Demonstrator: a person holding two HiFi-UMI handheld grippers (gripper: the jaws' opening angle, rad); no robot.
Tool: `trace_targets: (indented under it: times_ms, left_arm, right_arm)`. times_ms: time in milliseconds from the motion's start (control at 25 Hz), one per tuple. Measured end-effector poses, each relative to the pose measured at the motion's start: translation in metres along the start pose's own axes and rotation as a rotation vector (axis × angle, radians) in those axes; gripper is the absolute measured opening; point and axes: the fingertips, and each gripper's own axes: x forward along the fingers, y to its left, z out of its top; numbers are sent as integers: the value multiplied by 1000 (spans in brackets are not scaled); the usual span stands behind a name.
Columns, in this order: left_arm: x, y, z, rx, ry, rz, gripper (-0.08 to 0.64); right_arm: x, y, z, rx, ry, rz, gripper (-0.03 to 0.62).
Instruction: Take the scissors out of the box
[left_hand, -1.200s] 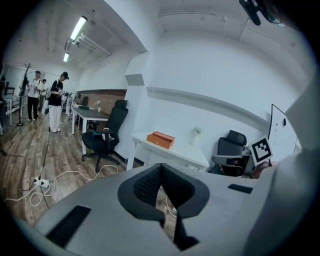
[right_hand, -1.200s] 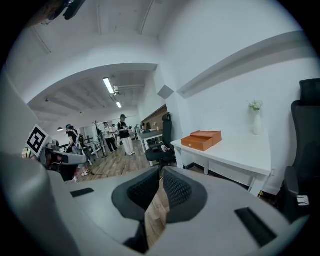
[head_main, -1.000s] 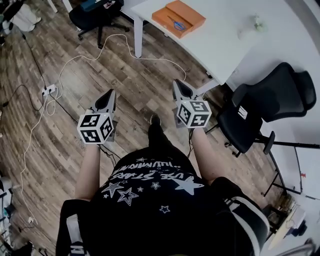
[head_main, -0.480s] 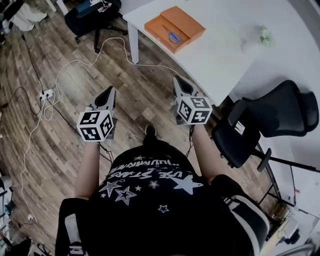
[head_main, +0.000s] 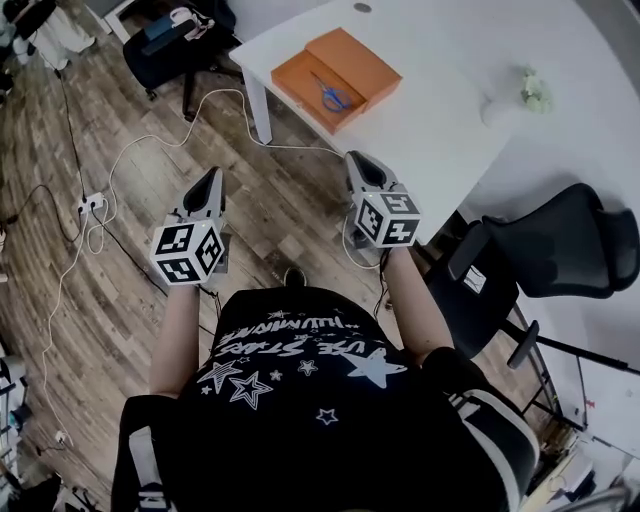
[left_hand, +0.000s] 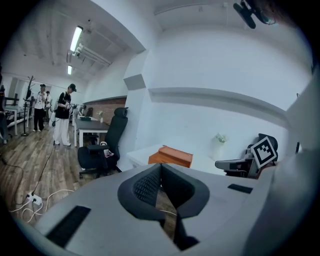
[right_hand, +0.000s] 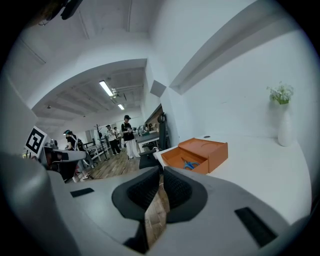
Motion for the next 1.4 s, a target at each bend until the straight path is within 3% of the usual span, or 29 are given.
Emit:
trace_targets:
  times_ms: [320,520,840,1000,1400]
  left_arm:
    - [21,-8,29,53,-84,-20,18]
    - [45,7,31,62,-70,-42,18]
    - [137,39,58,57,-47,-126,18]
    - [189,53,75,73,-21,-181,18]
    - [289,62,100,97,41,-313,18]
  right_arm:
    - [25,-18,0,47,10,17,55]
    - [46,-20,5,40,17,2,55]
    - [104,-59,43,8,23,-107,57]
    - [138,-78,51,-20,78,-179,57]
    - [206,-102,61,-79,241,-225,57]
